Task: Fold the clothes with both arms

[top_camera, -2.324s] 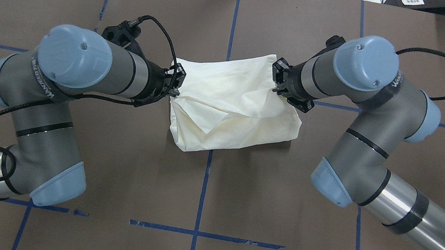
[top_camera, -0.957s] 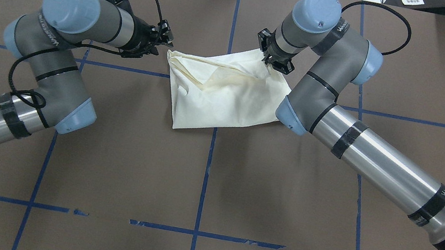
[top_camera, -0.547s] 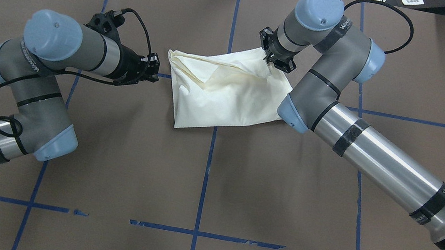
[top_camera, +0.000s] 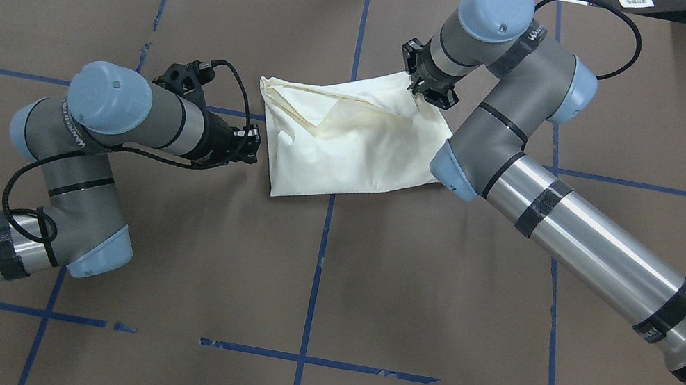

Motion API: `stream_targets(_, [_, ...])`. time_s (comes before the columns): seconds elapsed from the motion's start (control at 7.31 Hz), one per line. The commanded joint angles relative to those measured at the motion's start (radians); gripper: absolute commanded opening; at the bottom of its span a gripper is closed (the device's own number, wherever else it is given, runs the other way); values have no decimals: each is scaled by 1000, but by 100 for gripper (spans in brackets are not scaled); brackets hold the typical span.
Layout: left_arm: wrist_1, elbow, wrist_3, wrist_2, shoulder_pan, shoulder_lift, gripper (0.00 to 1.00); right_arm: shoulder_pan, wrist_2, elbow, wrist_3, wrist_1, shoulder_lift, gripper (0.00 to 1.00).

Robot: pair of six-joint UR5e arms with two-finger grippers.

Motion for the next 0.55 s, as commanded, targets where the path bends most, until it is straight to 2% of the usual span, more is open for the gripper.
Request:
stream_targets(0.0, [-98, 41, 11, 0, 2, -9, 0, 1, 0, 2, 0, 0, 1, 0])
stream_targets(0.41, [-253, 116, 10, 2, 3, -27, 0, 1, 0, 2, 0, 0, 3, 0])
